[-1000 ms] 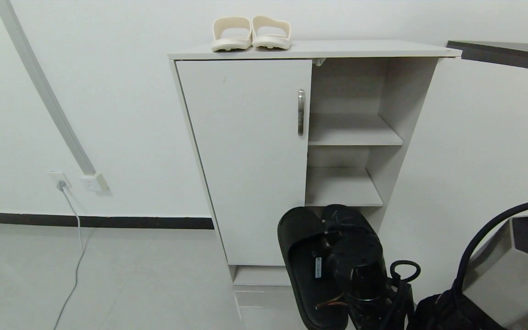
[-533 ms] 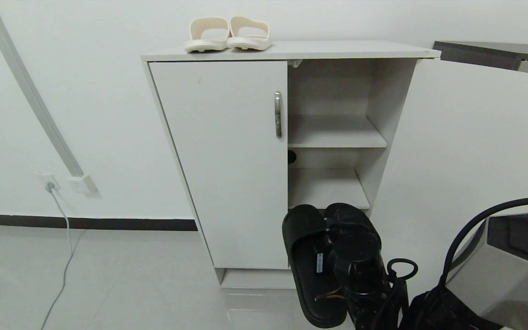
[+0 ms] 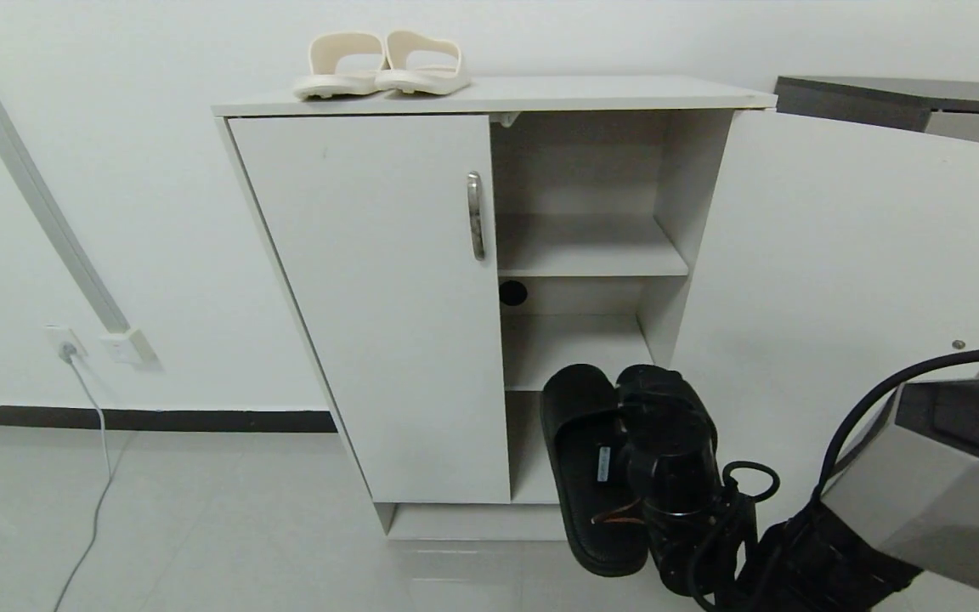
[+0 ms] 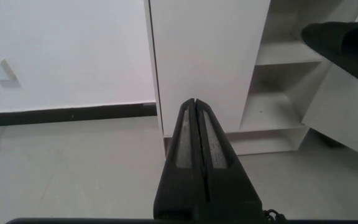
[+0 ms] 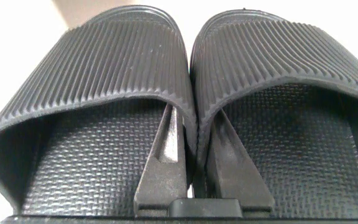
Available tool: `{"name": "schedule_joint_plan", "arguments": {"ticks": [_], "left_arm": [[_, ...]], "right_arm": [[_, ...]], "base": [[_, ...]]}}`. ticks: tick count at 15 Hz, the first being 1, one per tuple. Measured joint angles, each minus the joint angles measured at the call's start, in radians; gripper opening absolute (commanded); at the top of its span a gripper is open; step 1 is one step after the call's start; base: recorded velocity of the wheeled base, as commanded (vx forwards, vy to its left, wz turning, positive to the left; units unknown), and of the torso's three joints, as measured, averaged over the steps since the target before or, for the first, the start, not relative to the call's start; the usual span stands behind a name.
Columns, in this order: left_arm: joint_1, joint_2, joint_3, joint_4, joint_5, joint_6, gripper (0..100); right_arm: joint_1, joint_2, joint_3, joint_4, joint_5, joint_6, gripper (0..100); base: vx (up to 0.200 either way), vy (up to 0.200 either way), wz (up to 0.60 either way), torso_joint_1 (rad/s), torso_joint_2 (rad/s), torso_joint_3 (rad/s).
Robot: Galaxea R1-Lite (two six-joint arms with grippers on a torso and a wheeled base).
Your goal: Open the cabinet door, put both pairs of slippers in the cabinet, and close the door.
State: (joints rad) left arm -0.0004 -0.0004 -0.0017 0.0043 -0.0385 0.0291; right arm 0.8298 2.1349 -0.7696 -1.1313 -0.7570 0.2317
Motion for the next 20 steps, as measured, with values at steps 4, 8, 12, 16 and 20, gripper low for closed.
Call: {"name": "schedule_joint_plan", "arguments": {"ticks": [4, 8, 12, 16, 20], "left_arm": [[0.0, 0.0, 0.0, 0.0, 0.0, 0.0, 0], [0.0, 0.0, 0.0, 0.0, 0.0, 0.0, 0], [0.0, 0.0, 0.0, 0.0, 0.0, 0.0, 0], [0.0, 0.0, 0.0, 0.0, 0.0, 0.0, 0], [0.0, 0.0, 0.0, 0.0, -0.001, 0.001, 0]], "right_arm": [[-0.003, 0.07, -0.098, -0.022, -0.003, -0.045, 0], [-0.037, 0.14, -0.168, -0.029, -0.001, -0.045, 0], [-0.045, 0.174, -0.17, -0.03, 0.002, -0.043, 0], [-0.042, 0.202, -0.17, -0.046, 0.003, -0.044, 0], [-0.041, 0.219, -0.171, -0.055, 0.0, -0.043, 0]], "base": [[0.0, 0.0, 0.0, 0.0, 0.0, 0.0], [0.0, 0.0, 0.0, 0.0, 0.0, 0.0], [0.0, 0.0, 0.0, 0.0, 0.0, 0.0], [0.0, 0.0, 0.0, 0.0, 0.0, 0.0], [0.0, 0.0, 0.0, 0.001, 0.0, -0.139]]}}
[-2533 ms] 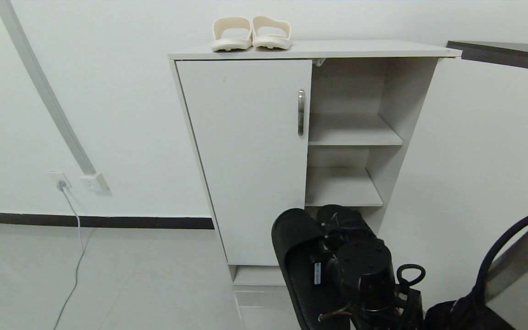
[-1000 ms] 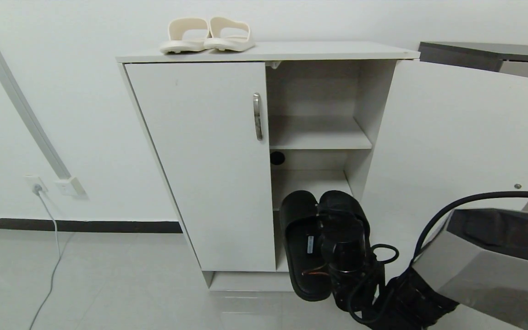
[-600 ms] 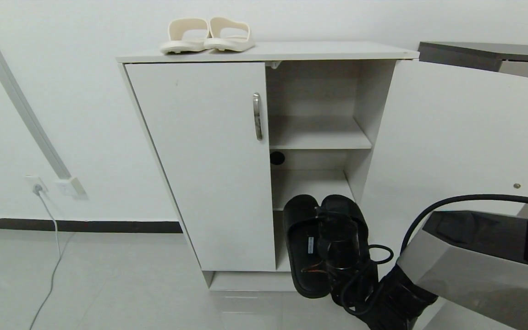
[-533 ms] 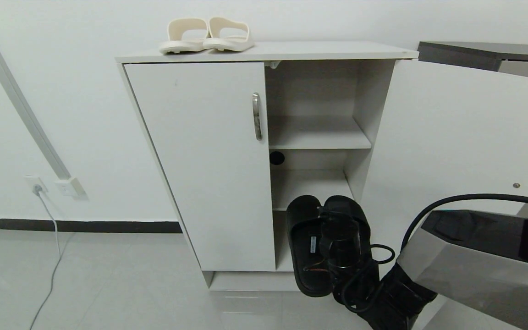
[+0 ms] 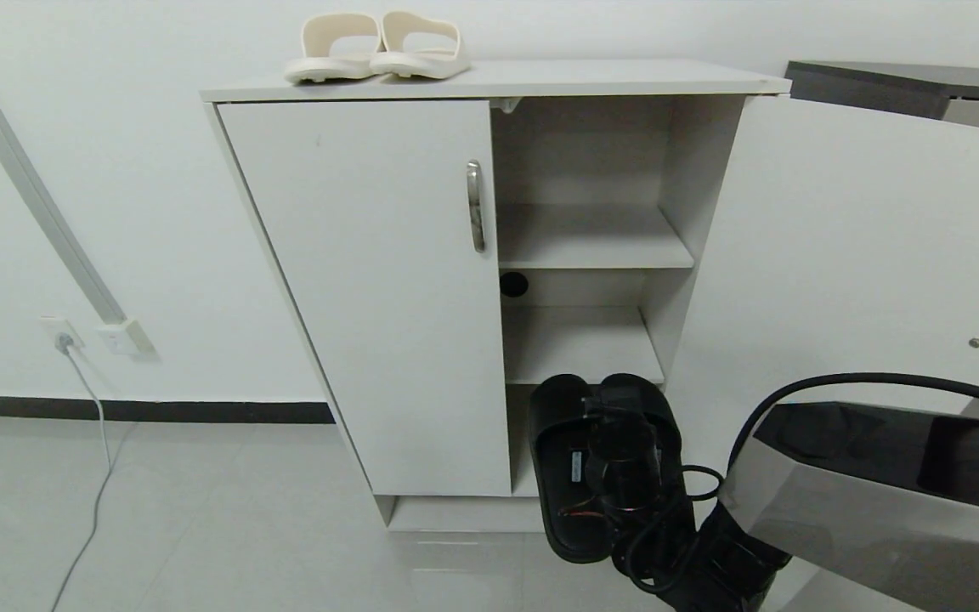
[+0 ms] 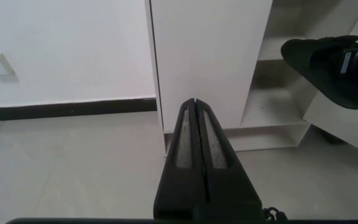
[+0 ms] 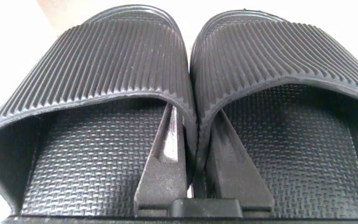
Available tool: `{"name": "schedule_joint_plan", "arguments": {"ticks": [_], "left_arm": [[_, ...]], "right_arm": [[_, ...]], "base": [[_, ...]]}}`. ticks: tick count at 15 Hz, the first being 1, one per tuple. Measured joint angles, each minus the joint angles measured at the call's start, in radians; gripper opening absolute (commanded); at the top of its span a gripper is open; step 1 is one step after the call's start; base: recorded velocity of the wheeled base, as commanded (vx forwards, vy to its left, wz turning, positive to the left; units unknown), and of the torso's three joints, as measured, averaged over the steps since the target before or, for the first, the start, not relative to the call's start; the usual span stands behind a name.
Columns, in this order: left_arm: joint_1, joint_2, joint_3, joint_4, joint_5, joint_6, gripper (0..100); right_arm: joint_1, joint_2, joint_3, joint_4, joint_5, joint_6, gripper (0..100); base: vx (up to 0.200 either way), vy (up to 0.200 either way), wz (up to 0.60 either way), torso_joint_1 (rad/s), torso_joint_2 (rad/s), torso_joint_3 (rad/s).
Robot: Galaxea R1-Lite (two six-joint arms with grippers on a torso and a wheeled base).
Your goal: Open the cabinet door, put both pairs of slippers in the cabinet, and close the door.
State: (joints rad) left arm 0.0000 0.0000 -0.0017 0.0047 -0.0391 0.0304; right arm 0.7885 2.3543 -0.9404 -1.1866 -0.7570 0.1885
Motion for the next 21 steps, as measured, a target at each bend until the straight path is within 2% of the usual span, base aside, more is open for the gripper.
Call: {"name": "schedule_joint_plan", "arguments": {"ticks": [9, 11, 15, 21], "left_arm": [[0.0, 0.0, 0.0, 0.0, 0.001, 0.0, 0], [0.0, 0.0, 0.0, 0.0, 0.001, 0.0, 0], [0.0, 0.0, 0.0, 0.0, 0.001, -0.001, 0], [0.0, 0.0, 0.0, 0.0, 0.001, -0.002, 0]], "right_arm": [[-0.006, 0.053, -0.024, -0.069, -0.007, -0.011, 0], [-0.009, 0.064, -0.044, -0.136, -0.012, -0.04, 0], [-0.026, 0.085, -0.049, -0.331, -0.015, -0.181, 0], [-0.037, 0.107, -0.052, -0.359, -0.013, -0.202, 0]], "base": [[0.0, 0.0, 0.0, 0.003, 0.0, -0.184], [0.0, 0.0, 0.0, 0.001, 0.0, -0.028], [0.0, 0.0, 0.0, 0.0, 0.0, 0.0], [0.033, 0.0, 0.0, 0.001, 0.0, 0.0]]}}
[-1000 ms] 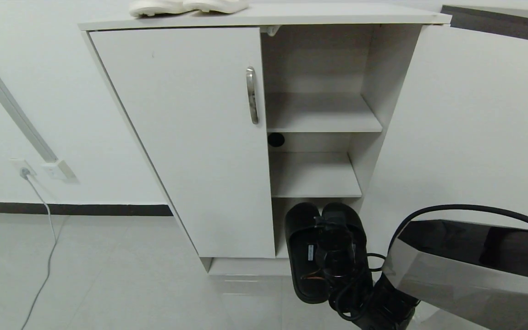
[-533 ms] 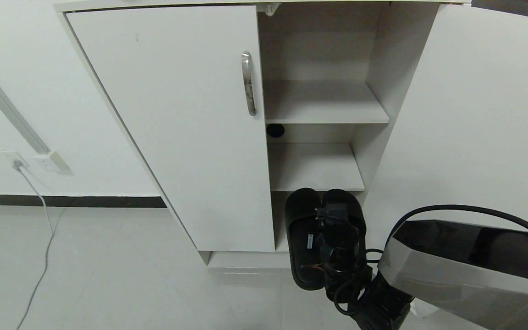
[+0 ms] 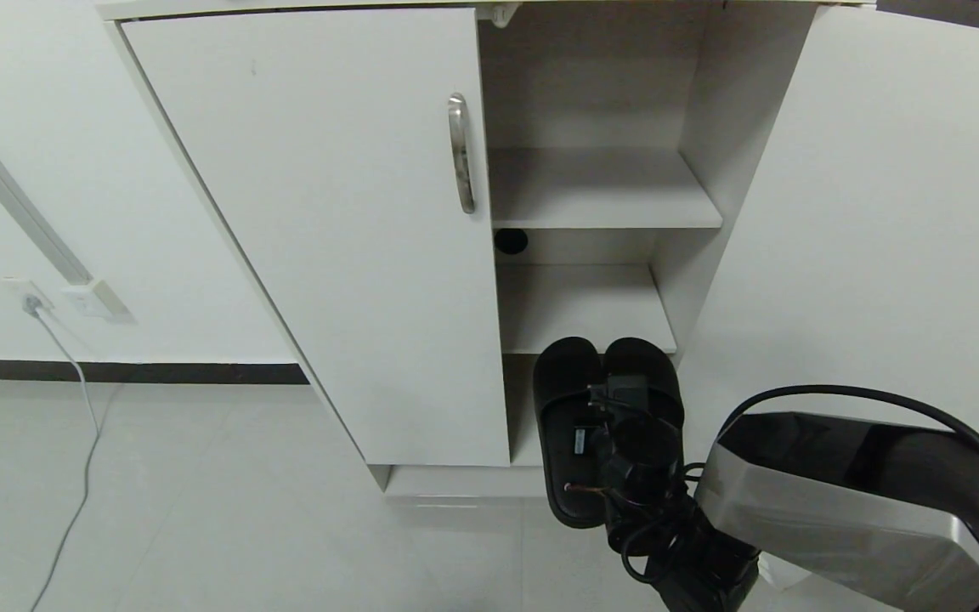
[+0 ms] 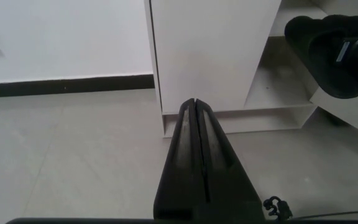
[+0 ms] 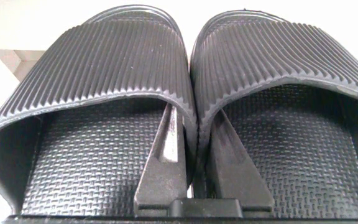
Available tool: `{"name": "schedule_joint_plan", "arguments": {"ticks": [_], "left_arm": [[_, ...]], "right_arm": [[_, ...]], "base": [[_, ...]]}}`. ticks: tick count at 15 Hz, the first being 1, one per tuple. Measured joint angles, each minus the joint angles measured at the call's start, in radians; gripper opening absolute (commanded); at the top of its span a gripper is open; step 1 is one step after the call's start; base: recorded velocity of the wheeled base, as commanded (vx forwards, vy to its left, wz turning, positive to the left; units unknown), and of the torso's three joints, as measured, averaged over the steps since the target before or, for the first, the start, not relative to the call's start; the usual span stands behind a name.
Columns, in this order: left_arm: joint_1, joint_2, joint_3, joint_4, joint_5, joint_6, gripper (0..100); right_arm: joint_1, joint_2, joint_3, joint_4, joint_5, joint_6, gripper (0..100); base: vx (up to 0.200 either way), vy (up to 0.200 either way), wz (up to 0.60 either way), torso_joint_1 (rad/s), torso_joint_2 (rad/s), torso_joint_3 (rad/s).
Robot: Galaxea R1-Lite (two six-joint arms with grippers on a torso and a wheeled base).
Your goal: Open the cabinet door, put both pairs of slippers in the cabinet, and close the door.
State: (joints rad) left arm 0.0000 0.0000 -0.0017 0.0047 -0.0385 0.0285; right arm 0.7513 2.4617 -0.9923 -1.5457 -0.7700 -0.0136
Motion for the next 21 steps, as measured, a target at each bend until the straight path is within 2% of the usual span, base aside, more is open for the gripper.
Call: {"name": "schedule_joint_plan", "arguments": {"ticks": [10, 17, 21], "left_arm": [[0.0, 0.0, 0.0, 0.0, 0.0, -0.001, 0], [0.0, 0.0, 0.0, 0.0, 0.0, -0.001, 0], [0.0, 0.0, 0.0, 0.0, 0.0, -0.001, 0]], "right_arm": [[0.0, 0.004, -0.006, 0.01, 0.006, 0.0, 0], [-0.023, 0.03, -0.085, 0.082, 0.03, 0.008, 0], [-0.06, 0.039, -0.19, 0.238, 0.031, 0.023, 0]], "base": [[0.2, 0.0, 0.0, 0.004, 0.0, 0.0], [0.0, 0.0, 0.0, 0.0, 0.0, 0.0], [0.0, 0.0, 0.0, 0.0, 0.0, 0.0]]}}
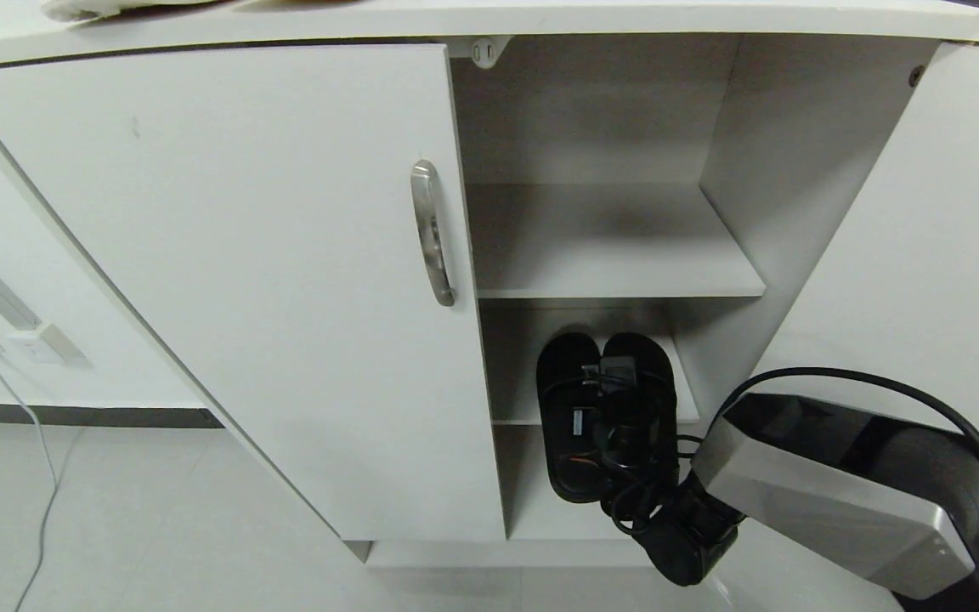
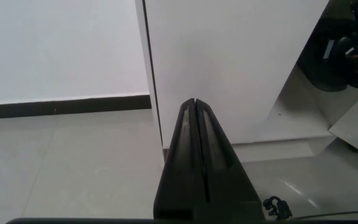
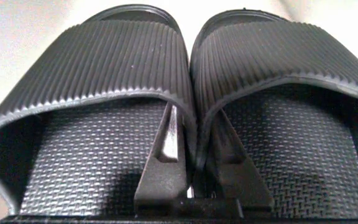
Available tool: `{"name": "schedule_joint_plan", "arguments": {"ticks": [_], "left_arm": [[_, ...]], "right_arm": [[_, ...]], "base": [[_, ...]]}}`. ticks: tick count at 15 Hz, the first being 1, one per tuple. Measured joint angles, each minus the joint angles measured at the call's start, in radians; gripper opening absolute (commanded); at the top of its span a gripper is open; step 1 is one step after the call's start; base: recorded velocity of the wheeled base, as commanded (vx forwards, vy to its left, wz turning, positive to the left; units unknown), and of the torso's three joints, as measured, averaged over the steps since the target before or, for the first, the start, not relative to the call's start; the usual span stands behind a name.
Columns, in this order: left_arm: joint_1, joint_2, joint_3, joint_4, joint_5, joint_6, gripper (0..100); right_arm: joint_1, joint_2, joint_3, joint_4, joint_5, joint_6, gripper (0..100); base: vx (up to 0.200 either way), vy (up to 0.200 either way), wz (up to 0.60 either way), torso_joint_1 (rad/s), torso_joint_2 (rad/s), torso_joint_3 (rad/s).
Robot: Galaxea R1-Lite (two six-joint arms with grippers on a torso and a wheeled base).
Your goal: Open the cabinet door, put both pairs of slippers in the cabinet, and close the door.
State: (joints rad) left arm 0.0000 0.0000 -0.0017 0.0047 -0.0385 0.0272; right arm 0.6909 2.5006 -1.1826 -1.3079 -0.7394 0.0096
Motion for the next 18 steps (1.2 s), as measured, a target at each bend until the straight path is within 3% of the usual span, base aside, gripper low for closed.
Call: {"name": "schedule_joint_plan", "arguments": {"ticks": [4, 10, 17, 18], "left_arm": [[0.0, 0.0, 0.0, 0.0, 0.0, 0.0, 0], [0.0, 0.0, 0.0, 0.0, 0.0, -0.001, 0], [0.0, 0.0, 0.0, 0.0, 0.001, 0.0, 0], [0.0, 0.0, 0.0, 0.0, 0.0, -0.001, 0]], "right_arm": [[-0.018, 0.003, -0.17, 0.243, 0.021, 0.062, 0], [-0.066, 0.042, -0.441, 0.443, 0.066, 0.073, 0], [-0.096, 0.089, -0.556, 0.496, 0.07, 0.073, 0], [-0.098, 0.09, -0.556, 0.496, 0.069, 0.073, 100]], "base": [[0.0, 0.0, 0.0, 0.0, 0.0, 0.0], [0.0, 0.0, 0.0, 0.0, 0.0, 0.0], [0.0, 0.0, 0.0, 0.0, 0.0, 0.0], [0.0, 0.0, 0.0, 0.0, 0.0, 0.0]]}}
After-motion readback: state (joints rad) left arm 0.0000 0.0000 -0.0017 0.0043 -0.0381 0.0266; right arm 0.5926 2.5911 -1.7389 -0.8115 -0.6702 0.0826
